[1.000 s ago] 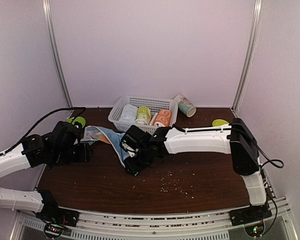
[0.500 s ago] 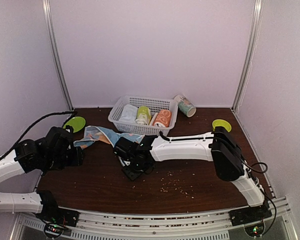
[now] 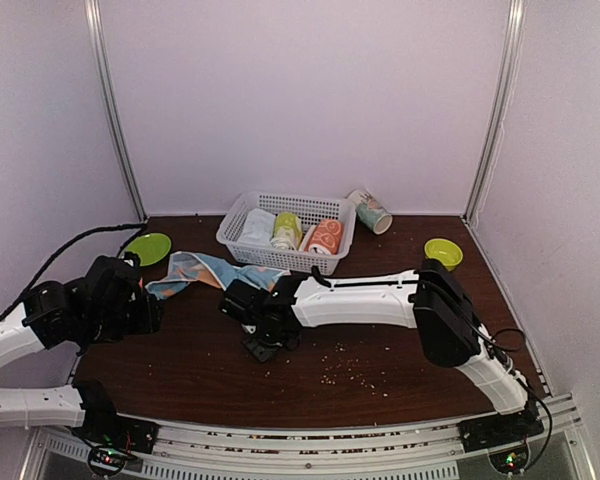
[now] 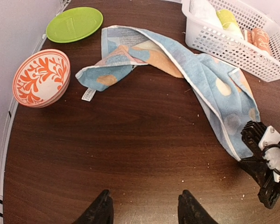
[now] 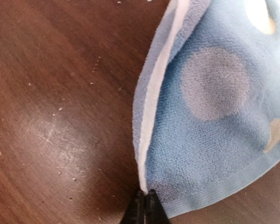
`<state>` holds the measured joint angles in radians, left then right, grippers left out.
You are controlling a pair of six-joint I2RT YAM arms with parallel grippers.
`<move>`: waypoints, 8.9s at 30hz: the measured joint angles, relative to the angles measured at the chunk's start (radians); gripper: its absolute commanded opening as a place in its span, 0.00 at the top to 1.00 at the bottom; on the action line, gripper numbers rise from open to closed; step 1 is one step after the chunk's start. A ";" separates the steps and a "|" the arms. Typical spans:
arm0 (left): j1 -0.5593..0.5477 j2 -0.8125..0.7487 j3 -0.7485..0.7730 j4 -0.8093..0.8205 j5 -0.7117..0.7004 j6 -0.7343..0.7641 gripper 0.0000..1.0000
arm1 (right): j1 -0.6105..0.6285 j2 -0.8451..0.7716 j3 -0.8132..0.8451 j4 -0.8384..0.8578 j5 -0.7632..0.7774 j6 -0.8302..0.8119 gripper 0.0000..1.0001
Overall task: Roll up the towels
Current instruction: Pick up the towel from the center of the board, then adjust the towel at the center of the board, then pick up the towel from the center of the board, then flatten out the towel at the center of the board.
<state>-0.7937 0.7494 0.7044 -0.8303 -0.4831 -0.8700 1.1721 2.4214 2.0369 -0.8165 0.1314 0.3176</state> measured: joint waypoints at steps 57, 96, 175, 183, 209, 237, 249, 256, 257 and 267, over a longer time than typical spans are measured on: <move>-0.053 1.238 0.756 0.289 0.298 0.172 0.28 | 0.447 -0.906 -1.228 0.168 -0.257 0.248 1.00; -0.116 1.395 0.816 0.232 0.051 0.213 1.00 | 0.488 -0.895 -1.162 0.034 -0.122 0.286 1.00; -0.110 0.185 -0.205 0.106 0.212 -0.459 0.23 | -0.197 -1.214 -1.427 0.415 0.028 0.262 1.00; -0.110 0.252 -0.206 0.190 0.249 -0.467 0.36 | -0.197 -1.214 -1.427 0.425 0.028 0.262 1.00; -0.108 0.254 -0.119 0.239 0.144 -0.479 1.00 | -0.283 -1.223 -1.403 0.428 -0.056 0.225 1.00; -0.097 -0.079 0.402 0.187 0.324 -0.021 1.00 | -0.288 -1.759 -0.880 0.076 -0.307 -0.159 1.00; -0.080 -0.002 0.104 0.282 0.333 -0.092 1.00 | -0.421 -1.536 -1.135 0.191 -0.104 -0.058 1.00; 0.019 0.180 0.010 0.402 0.299 -0.129 1.00 | -0.489 -1.361 -1.252 0.303 -0.015 0.026 1.00; 0.029 0.197 0.009 0.418 0.292 -0.130 1.00 | -0.489 -1.350 -1.250 0.320 -0.008 0.029 1.00; 0.049 0.236 0.010 0.437 0.271 -0.110 1.00 | -0.490 -1.346 -1.243 0.380 -0.064 0.002 1.00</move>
<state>-0.7448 0.9855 0.7147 -0.3935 -0.2123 -0.9798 0.6823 1.0756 0.7940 -0.4362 0.0669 0.3195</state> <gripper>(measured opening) 0.011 0.013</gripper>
